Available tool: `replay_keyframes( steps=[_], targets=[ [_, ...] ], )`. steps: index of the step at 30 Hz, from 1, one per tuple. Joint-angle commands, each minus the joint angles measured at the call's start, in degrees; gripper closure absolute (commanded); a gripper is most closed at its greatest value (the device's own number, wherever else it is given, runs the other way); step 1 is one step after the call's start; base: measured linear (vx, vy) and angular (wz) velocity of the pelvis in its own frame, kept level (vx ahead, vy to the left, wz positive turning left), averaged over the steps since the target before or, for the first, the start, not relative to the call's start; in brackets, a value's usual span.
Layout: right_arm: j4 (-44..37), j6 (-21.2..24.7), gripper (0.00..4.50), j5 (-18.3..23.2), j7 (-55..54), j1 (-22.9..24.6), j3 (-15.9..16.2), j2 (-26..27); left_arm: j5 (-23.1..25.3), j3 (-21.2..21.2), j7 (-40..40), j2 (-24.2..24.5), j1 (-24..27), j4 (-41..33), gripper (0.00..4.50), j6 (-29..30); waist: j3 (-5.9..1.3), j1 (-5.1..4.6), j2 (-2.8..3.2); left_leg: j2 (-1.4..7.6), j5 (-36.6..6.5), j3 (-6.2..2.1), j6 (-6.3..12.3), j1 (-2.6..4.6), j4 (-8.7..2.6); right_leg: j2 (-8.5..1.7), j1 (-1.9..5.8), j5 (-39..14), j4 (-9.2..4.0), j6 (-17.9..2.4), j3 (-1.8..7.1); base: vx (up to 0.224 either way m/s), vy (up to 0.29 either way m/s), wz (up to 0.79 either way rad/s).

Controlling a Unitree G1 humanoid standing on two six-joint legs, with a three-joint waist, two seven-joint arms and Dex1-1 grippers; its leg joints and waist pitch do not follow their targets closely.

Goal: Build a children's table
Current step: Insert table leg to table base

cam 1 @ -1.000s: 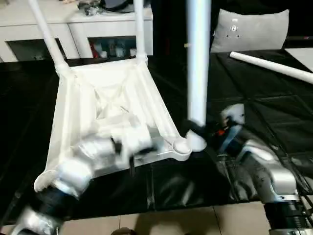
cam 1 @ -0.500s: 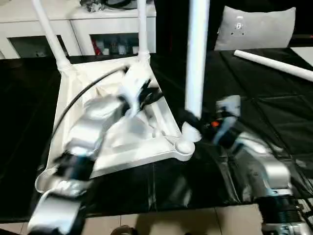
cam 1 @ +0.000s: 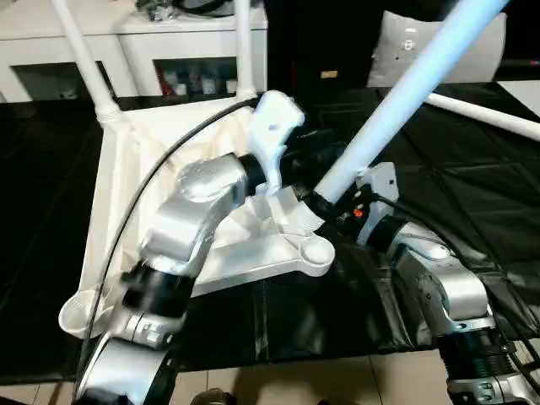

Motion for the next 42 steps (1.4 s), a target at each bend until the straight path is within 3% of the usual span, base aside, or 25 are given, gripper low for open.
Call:
replay_keyframes(
  steps=[1,6,10,15,16,18,23,26,28,30,32,34,37,42],
  targets=[
    [0.6,-0.2,2.62,-0.5,0.5,-2.1,1.1,0.6,-0.2,-3.6,-1.6,-0.6,-0.2,-0.5,2.65,-0.6,-3.85,-0.01,-1.03,2.62,-7.8,-0.63,3.68,1.00,-3.50,-3.54,2.91,-11.0,-3.82,-11.8,2.25,0.000,0.000,0.00],
    [0.7,-0.2,2.62,-0.2,0.4,-2.3,0.6,0.5,0.4,-2.7,-1.3,1.3,0.4,-0.1,2.26,-1.1,-3.89,0.02,-1.08,2.56,-8.5,-0.76,2.74,0.92,-3.61,-3.57,3.00,-11.5,-3.78,-10.7,2.29,0.000,0.000,0.00],
    [1.0,0.5,2.62,0.9,0.8,-2.2,-1.2,-0.6,5.1,-3.4,-3.2,8.3,3.6,2.8,2.00,-4.9,-4.07,-0.16,-1.13,2.43,-6.7,-0.81,3.33,0.75,-3.48,-3.46,3.08,-9.2,-3.34,-10.2,2.26,0.000,0.000,0.00],
    [0.7,2.1,2.62,2.1,3.3,-1.9,-2.0,-2.9,4.4,-4.9,-9.9,14.1,8.1,4.8,1.46,-5.0,-4.10,-0.21,-0.83,2.53,-7.1,-0.72,2.63,1.20,-3.59,-3.37,2.84,-9.2,-3.22,-10.7,2.30,0.000,0.000,0.00],
    [0.6,2.3,2.62,2.2,3.7,-1.9,-1.9,-3.2,4.3,-5.5,-10.9,14.8,8.6,4.9,1.40,-4.8,-4.03,-0.16,-1.03,2.60,-7.4,-0.68,2.60,1.21,-3.65,-3.39,2.78,-9.3,-3.19,-11.0,2.32,0.000,0.000,0.00],
    [0.4,2.8,2.62,2.3,4.5,-1.8,-1.7,-3.8,3.1,-6.5,-13.5,15.6,9.6,5.2,1.31,-4.2,-4.00,-0.02,-0.91,2.68,-8.0,-0.58,2.45,1.47,-3.66,-3.43,2.53,-9.6,-3.23,-11.2,2.40,0.000,0.000,0.00],
    [0.7,3.0,2.62,2.2,6.1,-2.0,-1.4,-4.9,1.5,-8.7,-19.2,16.5,10.6,8.2,1.23,-3.9,-3.92,0.06,-1.13,2.56,-8.2,-0.53,2.02,1.25,-3.71,-3.58,2.69,-9.9,-3.18,-11.5,2.46,0.000,0.000,0.00],
    [0.5,3.7,2.62,2.2,6.7,-2.2,-1.1,-5.6,5.3,-10.0,-18.6,16.0,8.7,15.3,1.23,-7.6,-3.76,-0.10,-1.00,2.37,-9.9,-0.59,1.48,1.22,-3.73,-3.65,2.75,-12.8,-3.58,-10.6,2.52,0.000,0.000,0.00],
    [0.3,3.9,2.62,2.3,6.8,-2.2,-1.1,-5.7,6.5,-10.4,-17.9,16.0,8.0,16.9,1.60,-8.1,-3.74,-0.10,-0.99,2.37,-10.9,-0.67,0.96,1.30,-3.78,-3.74,2.76,-15.1,-3.83,-9.4,2.61,0.000,0.000,0.00],
    [-0.4,4.3,2.62,2.2,7.0,-1.7,-1.1,-5.9,8.6,-11.8,-16.6,16.5,7.2,19.6,1.59,-8.5,-3.79,-0.16,-0.89,2.45,-11.0,-0.76,0.63,1.30,-3.83,-3.71,2.74,-15.3,-3.81,-9.3,2.58,0.000,0.000,0.00],
    [-0.6,4.4,2.62,2.2,7.0,-1.6,-1.0,-6.0,8.8,-12.1,-16.6,16.6,7.1,20.0,1.84,-8.7,-3.84,-0.14,-0.98,2.48,-10.9,-0.76,0.67,1.32,-3.81,-3.68,2.71,-14.6,-3.72,-9.6,2.59,0.000,0.000,0.00],
    [-1.0,4.6,2.62,2.1,7.0,-1.3,-0.9,-6.1,8.5,-12.2,-17.2,16.7,7.7,19.4,2.06,-7.9,-3.95,-0.07,-0.56,2.60,-10.3,-0.80,0.72,1.38,-3.75,-3.67,2.67,-12.6,-3.44,-10.5,2.57,0.000,0.000,0.00],
    [-1.3,4.9,2.62,2.1,7.0,-1.2,-0.8,-6.3,9.5,-12.7,-17.4,17.1,7.8,19.8,2.29,-8.4,-3.97,-0.13,-0.79,2.55,-10.1,-0.73,1.05,1.34,-3.69,-3.60,2.74,-10.9,-3.34,-11.5,2.54,0.000,0.000,0.00],
    [-1.9,6.6,2.62,2.1,7.2,-1.2,-0.4,-6.6,12.6,-13.7,-15.9,18.2,8.0,20.3,2.82,-9.7,-3.80,-0.13,-0.82,2.57,-11.3,-0.76,0.92,1.38,-3.80,-3.67,2.75,-13.4,-3.63,-11.0,2.55,0.000,0.000,0.00]
  ],
)
